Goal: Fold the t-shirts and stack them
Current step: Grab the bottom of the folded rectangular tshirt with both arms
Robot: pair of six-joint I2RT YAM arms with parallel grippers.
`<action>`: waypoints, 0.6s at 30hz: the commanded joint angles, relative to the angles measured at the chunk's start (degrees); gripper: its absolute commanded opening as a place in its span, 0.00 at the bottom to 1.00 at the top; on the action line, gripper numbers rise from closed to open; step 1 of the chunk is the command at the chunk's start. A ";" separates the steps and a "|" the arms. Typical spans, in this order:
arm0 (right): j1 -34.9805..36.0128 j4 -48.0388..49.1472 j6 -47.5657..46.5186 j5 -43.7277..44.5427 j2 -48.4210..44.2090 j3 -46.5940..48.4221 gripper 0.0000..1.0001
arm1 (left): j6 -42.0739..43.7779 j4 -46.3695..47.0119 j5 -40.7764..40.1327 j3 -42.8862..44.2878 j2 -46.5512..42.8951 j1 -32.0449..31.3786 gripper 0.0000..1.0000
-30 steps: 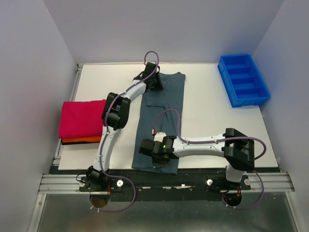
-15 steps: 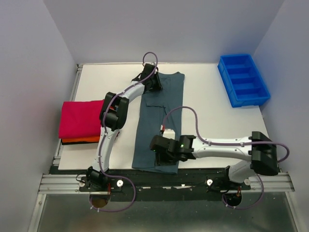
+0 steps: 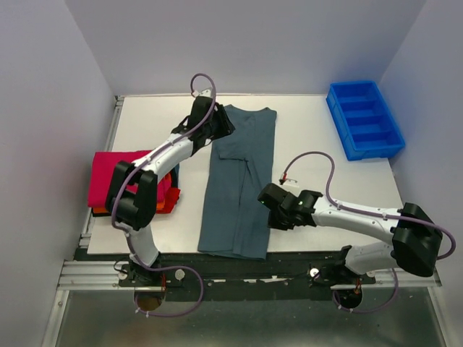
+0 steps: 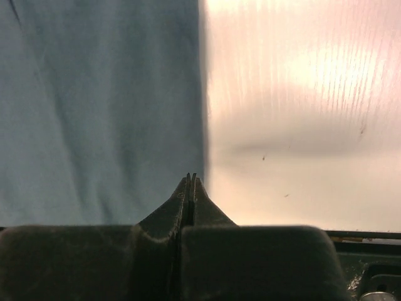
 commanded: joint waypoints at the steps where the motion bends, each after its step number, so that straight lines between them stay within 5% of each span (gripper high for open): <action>1: -1.39 2.46 -3.50 -0.21 2.01 -1.79 0.01 | -5.02 2.95 -5.14 -13.82 -8.49 -0.60 0.53; 5: -1.83 4.66 -7.37 -0.75 3.77 -1.09 0.01 | -4.42 5.51 -6.73 -26.74 -18.16 -1.91 0.52; 18: -6.84 9.05 -16.51 -4.52 10.72 4.89 0.01 | -3.80 3.66 -9.37 -48.91 -32.68 -2.36 0.53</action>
